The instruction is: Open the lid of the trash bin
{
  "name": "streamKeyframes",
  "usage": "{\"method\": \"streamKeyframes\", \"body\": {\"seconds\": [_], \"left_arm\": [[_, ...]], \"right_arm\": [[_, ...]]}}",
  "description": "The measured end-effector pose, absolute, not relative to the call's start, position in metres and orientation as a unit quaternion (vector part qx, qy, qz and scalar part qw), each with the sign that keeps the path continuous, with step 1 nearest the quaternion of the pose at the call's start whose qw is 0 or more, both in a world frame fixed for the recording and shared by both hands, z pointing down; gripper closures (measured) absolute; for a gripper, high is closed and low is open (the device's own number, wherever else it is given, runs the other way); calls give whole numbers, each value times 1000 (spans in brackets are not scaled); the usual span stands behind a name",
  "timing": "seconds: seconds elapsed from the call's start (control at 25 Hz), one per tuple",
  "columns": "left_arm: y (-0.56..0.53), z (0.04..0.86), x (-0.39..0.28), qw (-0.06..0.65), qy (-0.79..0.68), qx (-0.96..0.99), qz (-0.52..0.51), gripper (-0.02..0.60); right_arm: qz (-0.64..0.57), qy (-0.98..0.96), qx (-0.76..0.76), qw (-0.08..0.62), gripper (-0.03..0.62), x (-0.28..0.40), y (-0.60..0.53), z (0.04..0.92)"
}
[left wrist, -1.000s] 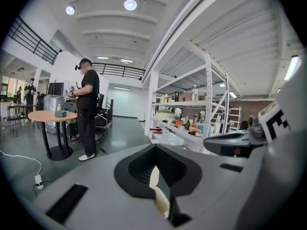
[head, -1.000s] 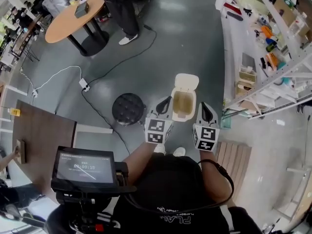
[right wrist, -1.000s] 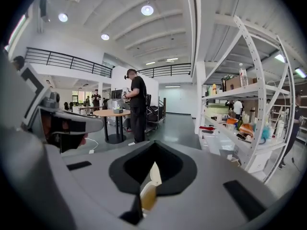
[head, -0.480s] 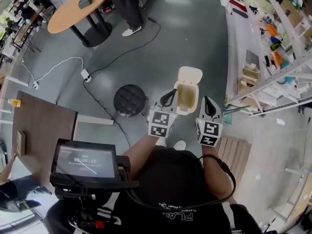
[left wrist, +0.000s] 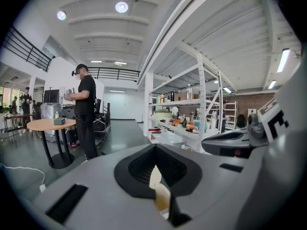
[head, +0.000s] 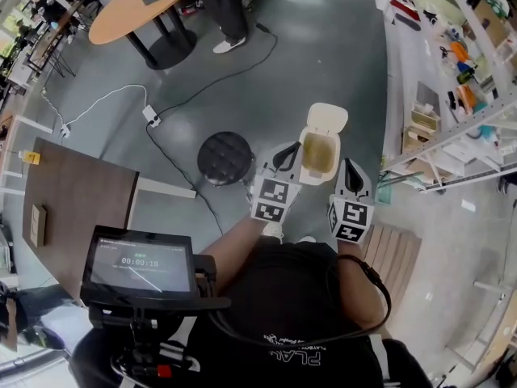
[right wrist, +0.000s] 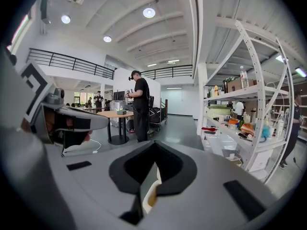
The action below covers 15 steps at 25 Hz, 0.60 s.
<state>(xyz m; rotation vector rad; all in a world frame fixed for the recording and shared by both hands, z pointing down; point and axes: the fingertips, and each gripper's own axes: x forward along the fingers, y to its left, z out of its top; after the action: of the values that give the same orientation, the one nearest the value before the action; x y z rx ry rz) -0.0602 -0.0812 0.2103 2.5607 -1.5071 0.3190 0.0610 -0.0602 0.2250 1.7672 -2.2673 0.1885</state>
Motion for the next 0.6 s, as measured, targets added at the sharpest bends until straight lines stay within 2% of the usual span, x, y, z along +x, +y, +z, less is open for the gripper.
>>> {"method": "streamKeyframes", "body": {"seconds": [0.28, 0.6], "left_arm": [[-60, 204, -55, 74, -516, 847, 104, 583], [35, 207, -11, 94, -517, 846, 96, 583]], "right_arm": [[53, -799, 587, 120, 597, 55, -44, 218], [52, -800, 586, 118, 597, 97, 43, 217]]}}
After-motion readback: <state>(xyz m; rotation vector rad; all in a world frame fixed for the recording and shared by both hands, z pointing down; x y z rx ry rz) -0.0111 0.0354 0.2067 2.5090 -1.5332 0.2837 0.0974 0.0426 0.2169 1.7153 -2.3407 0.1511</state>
